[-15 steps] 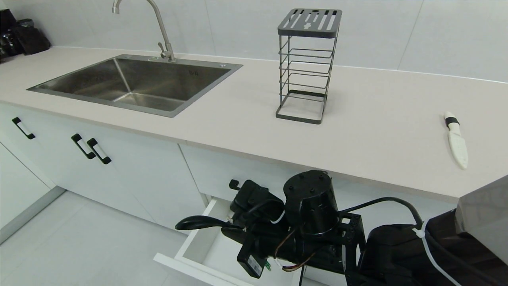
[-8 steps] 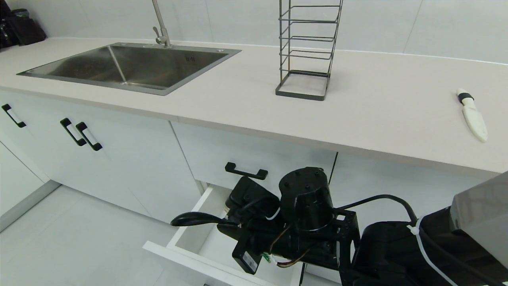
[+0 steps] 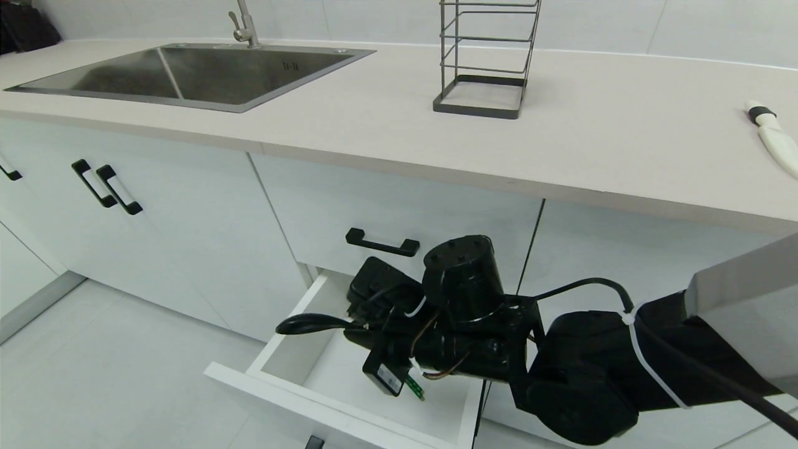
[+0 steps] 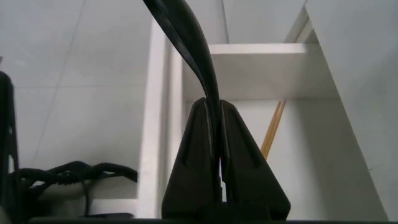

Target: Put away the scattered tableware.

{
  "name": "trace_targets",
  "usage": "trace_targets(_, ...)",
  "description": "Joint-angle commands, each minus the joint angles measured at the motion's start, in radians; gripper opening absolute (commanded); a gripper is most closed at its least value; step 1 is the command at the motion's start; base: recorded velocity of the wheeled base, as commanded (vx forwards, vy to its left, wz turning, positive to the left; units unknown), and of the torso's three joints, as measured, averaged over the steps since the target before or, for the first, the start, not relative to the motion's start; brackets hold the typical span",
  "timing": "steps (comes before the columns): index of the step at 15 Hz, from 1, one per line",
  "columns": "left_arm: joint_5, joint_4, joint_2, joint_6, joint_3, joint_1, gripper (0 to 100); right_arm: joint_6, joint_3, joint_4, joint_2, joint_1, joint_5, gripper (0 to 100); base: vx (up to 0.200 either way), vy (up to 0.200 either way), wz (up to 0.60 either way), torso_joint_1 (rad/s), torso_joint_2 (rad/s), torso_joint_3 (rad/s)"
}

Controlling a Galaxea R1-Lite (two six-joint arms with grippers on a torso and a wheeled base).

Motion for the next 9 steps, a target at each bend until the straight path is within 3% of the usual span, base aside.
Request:
trace_targets(1, -0.001, 0.0, 0.0, 0.0, 0.0, 0.001, 100, -0.013, -0.053, 0.006, 0.016, -0.01, -0.006, 0, 0.0, 0.0, 0.0, -0.002, 0.14, 0.046)
trace_targets(4, 0.0, 0.0, 0.0, 0.0, 0.0, 0.001, 100, -0.021, -0.086, 0.004, 0.027, -0.005, -0.087, 0, 0.0, 0.0, 0.0, 0.001, 0.03, 0.011)
trace_targets(9, 0.0, 0.0, 0.0, 0.0, 0.0, 0.001, 100, -0.022, -0.089, 0.021, 0.11, 0.018, -0.132, 0, 0.0, 0.0, 0.0, 0.0, 0.0, 0.0)
